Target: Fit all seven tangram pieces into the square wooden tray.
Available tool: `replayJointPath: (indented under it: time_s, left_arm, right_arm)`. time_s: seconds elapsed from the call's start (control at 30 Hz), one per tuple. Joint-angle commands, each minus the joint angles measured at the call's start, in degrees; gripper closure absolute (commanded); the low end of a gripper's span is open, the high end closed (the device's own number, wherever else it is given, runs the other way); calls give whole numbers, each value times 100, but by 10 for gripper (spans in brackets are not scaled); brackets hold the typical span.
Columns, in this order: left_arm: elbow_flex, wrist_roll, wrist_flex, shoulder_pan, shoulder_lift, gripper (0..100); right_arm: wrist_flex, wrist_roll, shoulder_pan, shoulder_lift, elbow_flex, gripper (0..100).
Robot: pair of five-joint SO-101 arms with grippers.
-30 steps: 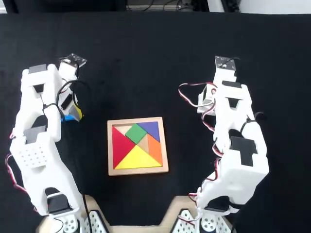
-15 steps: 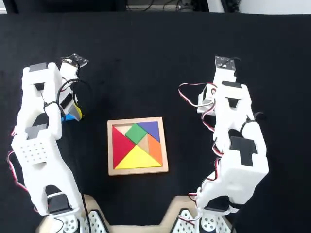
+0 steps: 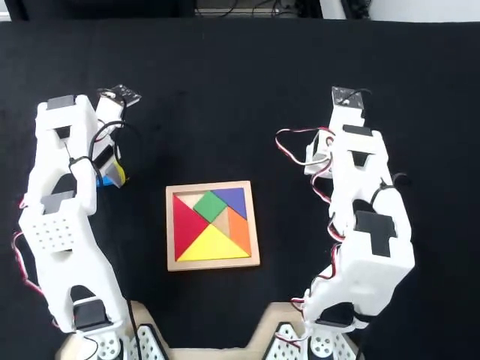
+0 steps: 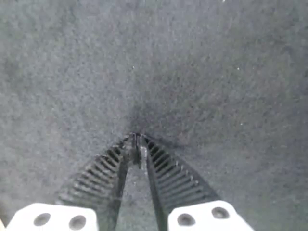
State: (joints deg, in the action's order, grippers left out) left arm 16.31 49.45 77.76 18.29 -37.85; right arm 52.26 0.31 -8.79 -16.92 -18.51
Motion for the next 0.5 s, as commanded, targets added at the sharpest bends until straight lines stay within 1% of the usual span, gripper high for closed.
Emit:
replayJointPath:
  time_s: [0.0, 0.2, 0.33, 0.47]
  left_arm:
    - [207, 62, -26, -31, 35, 893]
    - [207, 62, -18, -31, 35, 909]
    - [171, 62, 53, -145, 97, 946]
    - [637, 62, 756, -444, 105, 951]
  right_arm:
    - [0, -18, 0, 13, 321, 988]
    - [0, -18, 0, 13, 321, 988]
    - [0, -18, 0, 13, 321, 988]
    - [0, -35, 0, 13, 321, 988]
